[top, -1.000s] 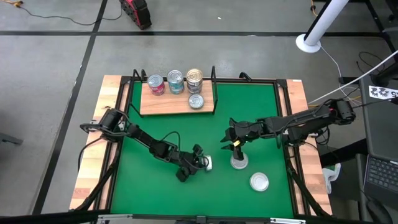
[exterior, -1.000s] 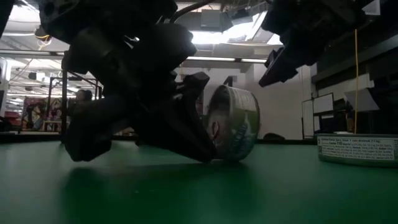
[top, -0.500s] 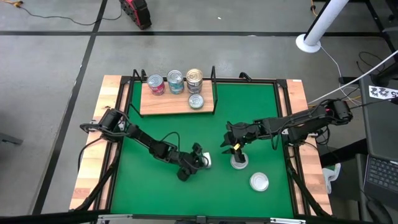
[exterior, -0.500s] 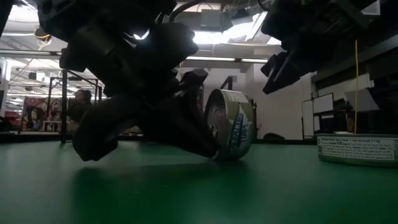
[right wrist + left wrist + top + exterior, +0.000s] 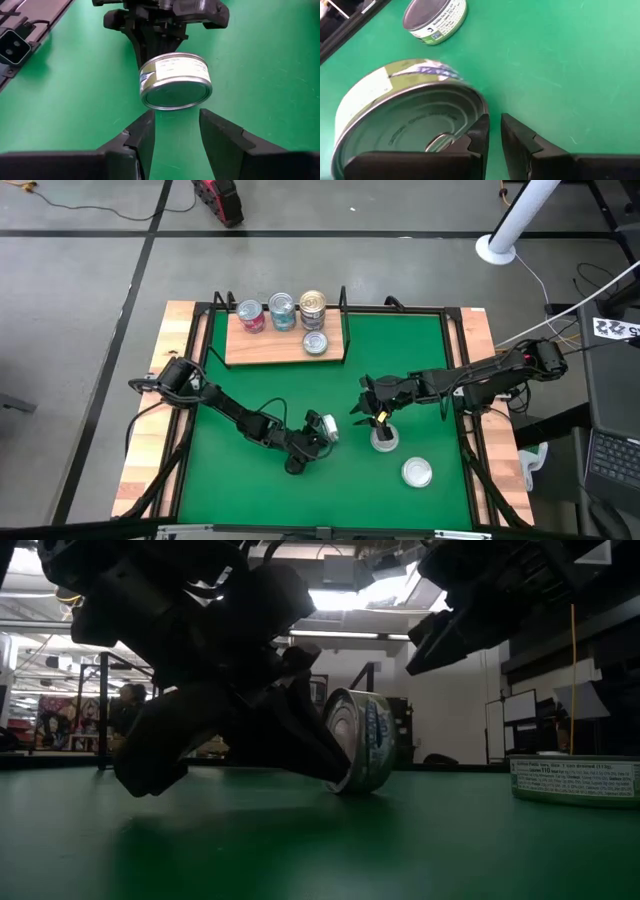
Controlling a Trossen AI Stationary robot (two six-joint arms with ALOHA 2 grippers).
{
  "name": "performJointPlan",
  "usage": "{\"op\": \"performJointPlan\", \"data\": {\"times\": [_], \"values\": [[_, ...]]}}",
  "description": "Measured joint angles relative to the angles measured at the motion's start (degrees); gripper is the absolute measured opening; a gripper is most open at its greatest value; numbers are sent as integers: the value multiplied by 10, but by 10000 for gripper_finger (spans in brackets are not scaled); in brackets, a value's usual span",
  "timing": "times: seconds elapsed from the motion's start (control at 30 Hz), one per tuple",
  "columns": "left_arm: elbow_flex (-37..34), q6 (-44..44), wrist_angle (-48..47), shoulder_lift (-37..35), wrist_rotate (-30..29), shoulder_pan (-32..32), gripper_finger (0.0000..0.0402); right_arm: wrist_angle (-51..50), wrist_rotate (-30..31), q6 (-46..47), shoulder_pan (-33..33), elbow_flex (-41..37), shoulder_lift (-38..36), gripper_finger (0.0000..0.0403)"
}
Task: Stack canned seafood by type on shelf
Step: Stack the green tuna can on top of the other green tuna can on the shelf
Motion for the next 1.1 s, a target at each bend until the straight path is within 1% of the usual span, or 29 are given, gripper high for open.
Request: {"op": "performJointPlan", "data": {"times": [0.07, 0.13, 0.2, 0.33, 0.4, 0.5, 0.57, 0.7, 0.8, 0.97, 1.1], "values": [[0, -6, 0, 0, -1, 0, 45, 0, 8, -3, 0, 0, 0, 155], [0, -8, 0, 0, -4, 1, 45, 0, 9, -4, 0, 0, 0, 168], [0, -8, 0, 0, -9, 1, 45, 2, 10, -8, 0, 0, 0, 189], [0, -8, 0, 0, -24, 0, 45, 13, 23, -30, 0, 0, 0, 243], [0, -16, -1, -2, -34, -3, 45, 25, 24, -67, 0, 0, 0, 267], [0, -42, -5, -13, -45, -9, 44, 36, 23, -161, 0, 0, 0, 296], [0, -64, -4, -24, -52, -14, 39, 38, 23, -225, 0, 0, 0, 307], [0, -105, -8, -45, -56, -23, 22, 42, 23, -347, 0, 0, 0, 313], [0, -136, -31, -58, -56, -27, 10, 58, 39, -412, 0, 0, 0, 309], [1, -196, -86, -68, -60, -33, 2, 69, 76, -477, -1, 0, 0, 304], [1, -220, -124, -68, -91, -33, 2, 86, 99, -498, 0, 0, 18, 304]]}}
